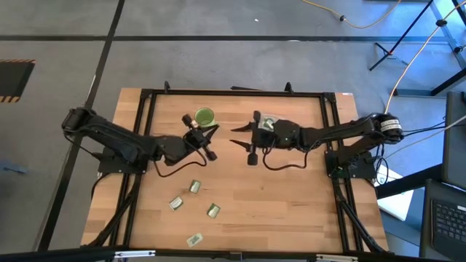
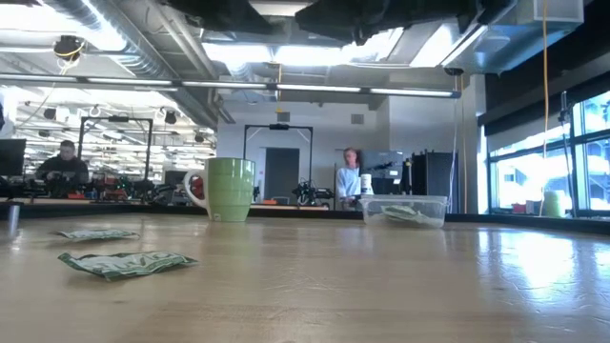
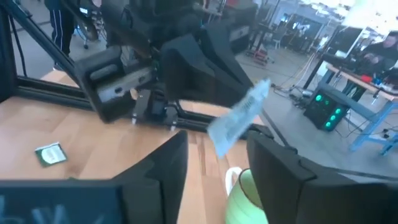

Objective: Pick and place items into bin
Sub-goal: Put the white stevia packet into the transparent bin

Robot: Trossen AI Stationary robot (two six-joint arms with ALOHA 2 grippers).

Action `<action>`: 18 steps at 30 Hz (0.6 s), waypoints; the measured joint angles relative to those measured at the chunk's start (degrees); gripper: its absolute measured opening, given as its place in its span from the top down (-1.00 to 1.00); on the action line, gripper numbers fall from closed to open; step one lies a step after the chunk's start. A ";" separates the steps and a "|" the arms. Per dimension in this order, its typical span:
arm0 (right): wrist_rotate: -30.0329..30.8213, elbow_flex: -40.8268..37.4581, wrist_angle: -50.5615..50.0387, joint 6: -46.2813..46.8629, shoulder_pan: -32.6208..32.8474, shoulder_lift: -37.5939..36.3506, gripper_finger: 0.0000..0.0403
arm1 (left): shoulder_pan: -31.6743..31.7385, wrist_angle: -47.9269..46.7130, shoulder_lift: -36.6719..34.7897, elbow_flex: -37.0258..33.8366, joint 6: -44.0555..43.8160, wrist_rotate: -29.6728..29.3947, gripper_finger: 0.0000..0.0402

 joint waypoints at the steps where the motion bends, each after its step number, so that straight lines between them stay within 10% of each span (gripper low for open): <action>1: 0.00 0.00 0.63 -0.56 0.00 0.29 0.14 | 0.42 0.52 0.30 0.00 0.46 0.38 0.99; 18: 0.55 0.00 2.36 -0.97 0.13 0.38 0.11 | 1.97 6.62 1.10 0.04 1.06 3.21 0.99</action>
